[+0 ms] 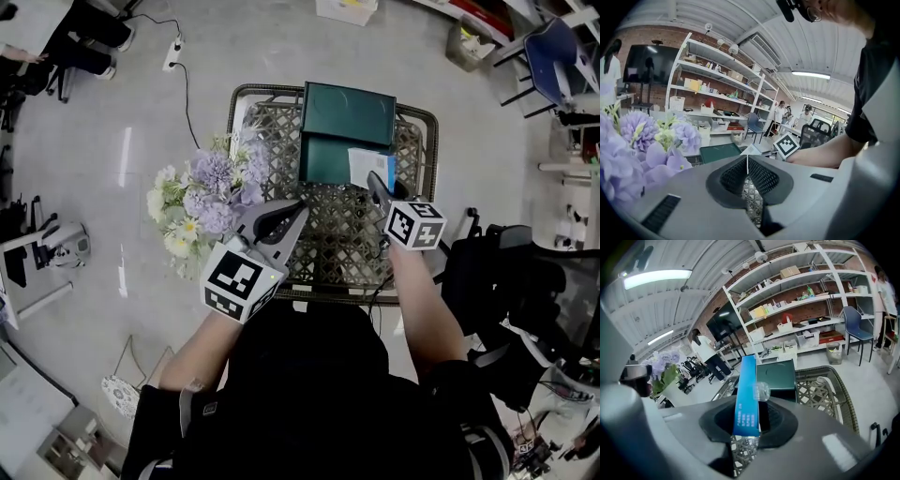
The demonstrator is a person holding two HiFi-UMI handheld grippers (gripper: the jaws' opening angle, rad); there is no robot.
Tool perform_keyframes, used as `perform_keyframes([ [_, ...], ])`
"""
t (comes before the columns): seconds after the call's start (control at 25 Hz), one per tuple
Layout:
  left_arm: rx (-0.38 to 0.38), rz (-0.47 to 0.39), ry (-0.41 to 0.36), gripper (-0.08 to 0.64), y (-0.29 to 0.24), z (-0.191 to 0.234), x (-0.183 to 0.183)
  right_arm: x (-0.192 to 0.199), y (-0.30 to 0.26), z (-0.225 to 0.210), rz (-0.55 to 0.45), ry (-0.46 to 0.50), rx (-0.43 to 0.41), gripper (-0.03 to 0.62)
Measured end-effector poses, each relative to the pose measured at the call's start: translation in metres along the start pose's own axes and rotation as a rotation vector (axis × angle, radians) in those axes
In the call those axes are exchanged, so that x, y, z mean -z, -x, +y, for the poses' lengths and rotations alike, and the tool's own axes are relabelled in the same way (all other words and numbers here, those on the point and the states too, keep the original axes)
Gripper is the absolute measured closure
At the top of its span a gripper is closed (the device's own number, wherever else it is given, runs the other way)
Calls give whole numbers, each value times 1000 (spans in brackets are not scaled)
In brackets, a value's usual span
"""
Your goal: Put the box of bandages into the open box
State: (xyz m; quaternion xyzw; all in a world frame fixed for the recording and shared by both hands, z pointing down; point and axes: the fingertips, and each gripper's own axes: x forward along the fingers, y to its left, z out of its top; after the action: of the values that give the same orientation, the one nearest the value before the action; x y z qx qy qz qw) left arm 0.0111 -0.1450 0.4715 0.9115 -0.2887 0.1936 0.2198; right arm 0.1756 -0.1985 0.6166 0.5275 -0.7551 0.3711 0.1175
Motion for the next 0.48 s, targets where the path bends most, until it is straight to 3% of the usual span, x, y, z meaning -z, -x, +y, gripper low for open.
perform_keyframes([
  [0.2, -17, 13, 15, 546, 2, 7, 5, 12, -20, -16, 64, 11, 37, 502],
  [0.48, -21, 22, 30, 546, 0, 11, 10, 22, -32, -44, 109, 54, 166, 495],
])
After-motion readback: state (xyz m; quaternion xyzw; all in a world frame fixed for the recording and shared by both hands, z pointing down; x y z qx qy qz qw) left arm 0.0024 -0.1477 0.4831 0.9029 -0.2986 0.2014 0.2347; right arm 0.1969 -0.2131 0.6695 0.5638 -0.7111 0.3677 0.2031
